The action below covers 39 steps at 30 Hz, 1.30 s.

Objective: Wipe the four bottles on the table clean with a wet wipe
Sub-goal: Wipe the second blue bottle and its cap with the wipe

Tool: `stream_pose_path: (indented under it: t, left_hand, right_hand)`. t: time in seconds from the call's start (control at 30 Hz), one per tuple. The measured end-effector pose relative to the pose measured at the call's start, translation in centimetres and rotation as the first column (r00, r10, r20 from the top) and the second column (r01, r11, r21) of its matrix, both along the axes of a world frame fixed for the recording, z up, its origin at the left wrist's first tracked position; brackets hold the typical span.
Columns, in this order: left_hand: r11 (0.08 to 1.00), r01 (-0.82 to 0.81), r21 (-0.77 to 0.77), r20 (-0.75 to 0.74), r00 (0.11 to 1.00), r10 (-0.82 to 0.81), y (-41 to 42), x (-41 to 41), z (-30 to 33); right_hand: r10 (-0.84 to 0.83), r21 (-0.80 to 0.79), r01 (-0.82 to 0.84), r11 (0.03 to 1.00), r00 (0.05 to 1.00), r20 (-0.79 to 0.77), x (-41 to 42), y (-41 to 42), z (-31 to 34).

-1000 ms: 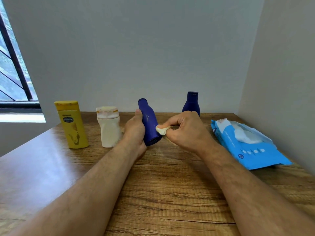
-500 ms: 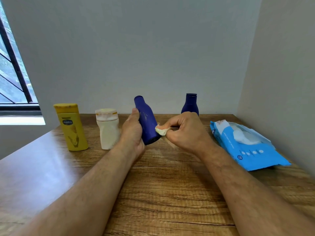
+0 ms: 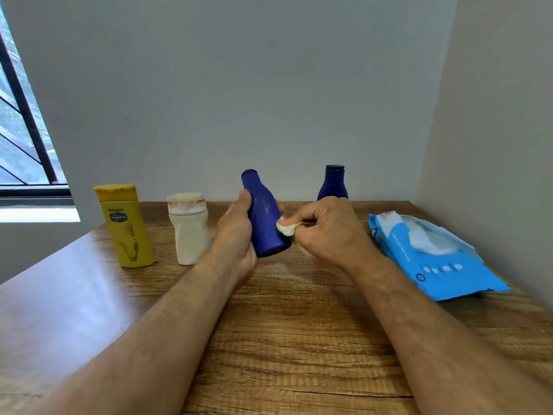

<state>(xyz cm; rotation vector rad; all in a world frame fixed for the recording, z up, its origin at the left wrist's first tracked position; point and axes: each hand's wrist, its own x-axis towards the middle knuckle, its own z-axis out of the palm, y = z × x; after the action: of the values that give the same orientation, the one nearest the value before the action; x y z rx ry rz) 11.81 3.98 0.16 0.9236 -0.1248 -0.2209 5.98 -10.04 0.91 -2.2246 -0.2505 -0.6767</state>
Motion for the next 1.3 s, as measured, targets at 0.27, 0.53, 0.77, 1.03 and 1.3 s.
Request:
stream_pose_path:
  t: [0.27, 0.53, 0.77, 1.03, 1.3]
  left_hand:
    - [0.998, 0.035, -0.046, -0.035, 0.999, -0.037, 0.0, -0.1, -0.1]
    - [0.997, 0.072, -0.016, -0.032, 0.997, -0.073, 0.0, -0.4, 0.2]
    - [0.989, 0.125, -0.079, -0.040, 0.991, -0.129, 0.2, -0.5, 0.3]
    - [0.995, 0.065, -0.069, -0.005, 0.998, -0.066, 0.3, -0.1, 0.4]
    - [0.995, 0.097, -0.031, -0.003, 0.995, -0.098, 0.0, -0.4, 0.1]
  right_hand:
    - [-0.073, -0.055, 0.076, 0.996, 0.996, 0.048, -0.1, 0.5, -0.3]
    - [0.046, 0.046, -0.046, 0.998, 0.999, 0.003, -0.1, 0.1, 0.0]
    - [-0.087, -0.084, 0.099, 0.992, 0.986, 0.141, 0.6, 0.3, -0.2]
    - [0.011, -0.079, -0.006, 0.997, 0.998, 0.056, 0.4, 0.1, -0.2]
    - [-0.088, -0.105, 0.094, 0.990, 0.994, 0.059, 0.6, 0.4, -0.5]
